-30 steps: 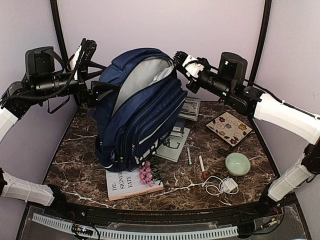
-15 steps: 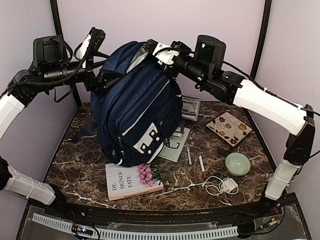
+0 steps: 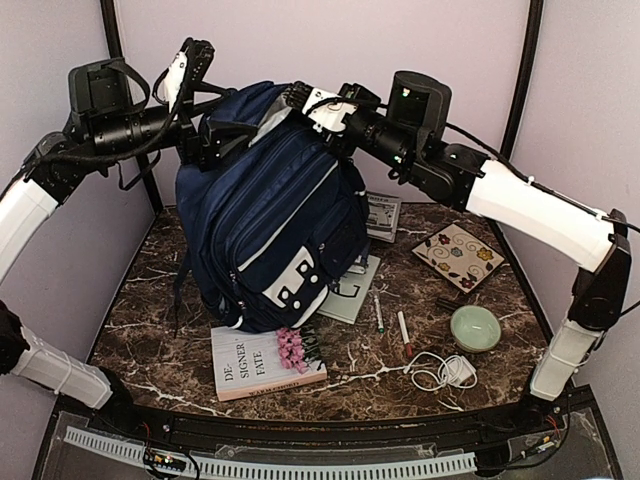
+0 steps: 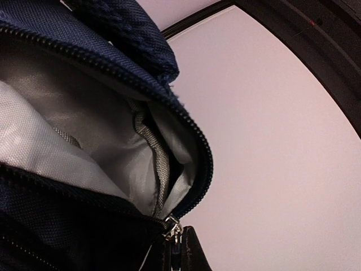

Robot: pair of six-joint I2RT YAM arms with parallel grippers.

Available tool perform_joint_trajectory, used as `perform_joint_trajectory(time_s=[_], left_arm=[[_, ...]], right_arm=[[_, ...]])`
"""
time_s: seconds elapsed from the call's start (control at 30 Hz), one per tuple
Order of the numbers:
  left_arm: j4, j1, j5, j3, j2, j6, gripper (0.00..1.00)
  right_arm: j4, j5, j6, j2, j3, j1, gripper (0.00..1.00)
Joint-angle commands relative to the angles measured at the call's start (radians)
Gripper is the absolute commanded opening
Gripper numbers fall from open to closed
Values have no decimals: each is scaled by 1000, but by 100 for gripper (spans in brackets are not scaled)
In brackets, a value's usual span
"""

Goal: Pack the student bag
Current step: Hold the largest pocket of the student bag, then unzip the largest pocket of the student bag.

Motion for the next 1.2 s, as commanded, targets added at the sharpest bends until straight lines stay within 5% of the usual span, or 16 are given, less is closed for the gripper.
perform_joint_trajectory(time_s=[0.0, 0.13, 0.3, 0.83, 1.17], left_arm=[[-31, -1, 0, 139, 109, 25, 94], [-105, -1, -40, 158, 143, 40, 72], [-67, 0, -56, 110, 100, 38, 2], [66, 2, -201, 3, -125, 38, 0], [35, 2, -241, 3, -135, 32, 0]], right_arm=[[78, -36, 14, -30, -7, 30, 0], [87, -31, 23, -49, -33, 30, 0], [105, -15, 31, -78, -85, 26, 0], [283, 79, 213, -351, -732, -151, 0], [356, -2, 345, -362, -882, -218, 0]])
